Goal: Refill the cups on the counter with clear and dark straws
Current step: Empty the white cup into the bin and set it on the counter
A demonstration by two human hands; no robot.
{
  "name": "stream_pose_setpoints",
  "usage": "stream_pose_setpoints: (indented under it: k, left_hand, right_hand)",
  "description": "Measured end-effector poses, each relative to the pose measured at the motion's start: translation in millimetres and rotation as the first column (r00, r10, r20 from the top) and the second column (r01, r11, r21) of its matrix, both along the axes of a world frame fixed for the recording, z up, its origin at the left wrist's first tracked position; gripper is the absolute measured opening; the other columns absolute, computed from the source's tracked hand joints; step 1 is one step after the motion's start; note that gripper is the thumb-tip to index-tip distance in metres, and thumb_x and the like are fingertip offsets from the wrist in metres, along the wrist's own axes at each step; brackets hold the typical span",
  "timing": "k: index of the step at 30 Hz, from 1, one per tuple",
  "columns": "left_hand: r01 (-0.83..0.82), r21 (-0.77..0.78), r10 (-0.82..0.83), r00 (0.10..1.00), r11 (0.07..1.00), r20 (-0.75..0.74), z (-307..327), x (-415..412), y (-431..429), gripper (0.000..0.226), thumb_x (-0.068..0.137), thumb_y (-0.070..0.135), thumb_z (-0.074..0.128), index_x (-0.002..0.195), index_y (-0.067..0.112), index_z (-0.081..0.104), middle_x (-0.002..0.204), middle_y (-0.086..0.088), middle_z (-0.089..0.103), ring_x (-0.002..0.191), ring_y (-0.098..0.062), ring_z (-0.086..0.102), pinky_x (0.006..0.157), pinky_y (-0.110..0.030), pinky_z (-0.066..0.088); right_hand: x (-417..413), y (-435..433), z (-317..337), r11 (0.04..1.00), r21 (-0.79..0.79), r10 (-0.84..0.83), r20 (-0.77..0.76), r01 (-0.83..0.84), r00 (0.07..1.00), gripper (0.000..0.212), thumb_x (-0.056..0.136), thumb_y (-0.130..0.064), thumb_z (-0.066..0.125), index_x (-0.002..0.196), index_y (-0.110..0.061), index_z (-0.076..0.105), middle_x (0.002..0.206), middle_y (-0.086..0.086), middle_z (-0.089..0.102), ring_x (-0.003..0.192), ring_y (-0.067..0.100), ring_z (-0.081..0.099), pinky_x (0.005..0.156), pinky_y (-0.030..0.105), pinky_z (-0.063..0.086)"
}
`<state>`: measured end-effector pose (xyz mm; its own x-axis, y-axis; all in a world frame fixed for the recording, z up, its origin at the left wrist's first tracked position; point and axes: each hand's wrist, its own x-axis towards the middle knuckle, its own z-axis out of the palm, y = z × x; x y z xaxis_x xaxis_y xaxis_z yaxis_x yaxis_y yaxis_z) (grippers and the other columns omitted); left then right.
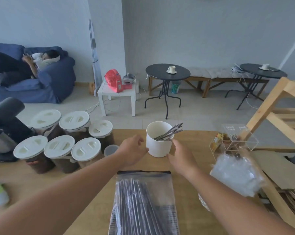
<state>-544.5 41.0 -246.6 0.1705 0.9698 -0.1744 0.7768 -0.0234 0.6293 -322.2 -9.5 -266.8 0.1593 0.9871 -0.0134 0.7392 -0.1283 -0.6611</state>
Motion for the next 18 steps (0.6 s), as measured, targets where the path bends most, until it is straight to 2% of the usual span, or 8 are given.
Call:
stream_pose_setpoints:
  k: [2, 3, 6, 9, 12, 14, 16, 18]
  left_hand:
    - [0.013, 0.045, -0.014, 0.999, 0.999, 0.039, -3.6, 9.8, 16.2, 0.059, 0.088, 0.047, 0.070, 0.140, 0.030, 0.049, 0.133, 0.006, 0.060, 0.110, -0.016, 0.059, 0.085, -0.030, 0.047]
    - [0.020, 0.067, -0.023, 0.999, 0.998, 0.048, -5.8, 14.1, 22.2, 0.061, 0.090, 0.046, 0.070, 0.143, 0.030, 0.045, 0.138, 0.004, 0.059, 0.116, -0.019, 0.058, 0.086, -0.030, 0.045]
    - [0.045, 0.114, -0.055, 0.995, 0.992, 0.082, -14.7, 26.8, 41.4, 0.070, 0.090, 0.040, 0.073, 0.149, 0.030, 0.036, 0.143, -0.002, 0.053, 0.127, -0.024, 0.052, 0.090, -0.030, 0.039]
    - [0.045, 0.055, -0.055, 0.979, 0.997, 0.196, -23.1, 34.5, 57.5, 0.083, 0.084, 0.034, 0.080, 0.152, 0.029, 0.032, 0.141, 0.001, 0.050, 0.117, -0.019, 0.055, 0.083, -0.028, 0.041]
    - [0.060, -0.058, -0.039, 0.949, 0.997, 0.313, -36.1, 37.0, 69.3, 0.094, 0.077, 0.023, 0.086, 0.152, 0.029, 0.030, 0.123, 0.016, 0.050, 0.099, -0.005, 0.056, 0.070, -0.021, 0.045]
    - [0.073, -0.100, -0.035, 0.940, 0.992, 0.339, -47.0, 37.8, 74.3, 0.100, 0.074, 0.017, 0.088, 0.153, 0.030, 0.028, 0.119, 0.020, 0.048, 0.111, -0.014, 0.057, 0.084, -0.029, 0.052]
    - [0.061, -0.112, -0.017, 0.933, 0.992, 0.358, -55.6, 38.3, 75.3, 0.102, 0.072, 0.013, 0.090, 0.153, 0.030, 0.030, 0.128, 0.017, 0.049, 0.125, -0.022, 0.055, 0.101, -0.043, 0.052]
    - [0.043, -0.096, -0.005, 0.929, 0.994, 0.370, -59.9, 38.8, 73.0, 0.100, 0.072, 0.014, 0.092, 0.152, 0.030, 0.035, 0.133, 0.016, 0.051, 0.129, -0.023, 0.056, 0.107, -0.049, 0.050]
  right_hand:
    - [-2.5, 15.8, -6.5, 0.999, -0.017, -0.031, -0.024, 0.030, 0.999, 0.065, 0.097, -0.016, 0.071, 0.157, -0.026, 0.048, 0.139, 0.008, 0.055, 0.135, 0.030, 0.054, 0.096, 0.031, 0.047]
    - [-3.1, 20.9, -10.4, 0.999, -0.020, -0.040, -0.028, 0.039, 0.999, 0.066, 0.098, -0.013, 0.071, 0.159, -0.025, 0.047, 0.142, 0.010, 0.053, 0.136, 0.031, 0.054, 0.101, 0.034, 0.045]
    - [-3.3, 33.8, -25.9, 0.998, 0.016, -0.059, -0.048, 0.059, 0.997, 0.059, 0.096, -0.007, 0.072, 0.150, -0.026, 0.057, 0.125, 0.003, 0.050, 0.126, 0.032, 0.058, 0.095, 0.030, 0.042]
    - [-0.6, 41.1, -36.0, 0.992, 0.072, -0.094, -0.122, 0.103, 0.988, 0.051, 0.094, -0.006, 0.075, 0.140, -0.025, 0.064, 0.127, 0.001, 0.055, 0.122, 0.026, 0.059, 0.094, 0.029, 0.043]
    - [0.9, 46.8, -42.9, 0.985, 0.122, -0.097, -0.178, 0.120, 0.979, 0.048, 0.092, -0.006, 0.079, 0.136, -0.018, 0.066, 0.135, 0.001, 0.063, 0.125, 0.020, 0.059, 0.102, 0.033, 0.048]
    - [-0.3, 48.6, -46.5, 0.981, 0.132, -0.108, -0.218, 0.139, 0.970, 0.044, 0.090, -0.007, 0.082, 0.130, -0.020, 0.067, 0.131, -0.001, 0.066, 0.121, 0.020, 0.061, 0.101, 0.036, 0.052]
    - [-2.5, 48.7, -49.1, 0.977, 0.137, -0.126, -0.246, 0.164, 0.961, 0.039, 0.089, -0.009, 0.083, 0.123, -0.020, 0.068, 0.124, -0.001, 0.070, 0.116, 0.021, 0.064, 0.097, 0.039, 0.055]
    - [-3.5, 47.2, -49.0, 0.969, 0.163, -0.144, -0.247, 0.187, 0.958, 0.032, 0.088, -0.012, 0.085, 0.113, -0.021, 0.069, 0.116, -0.002, 0.071, 0.108, 0.022, 0.066, 0.091, 0.038, 0.056]
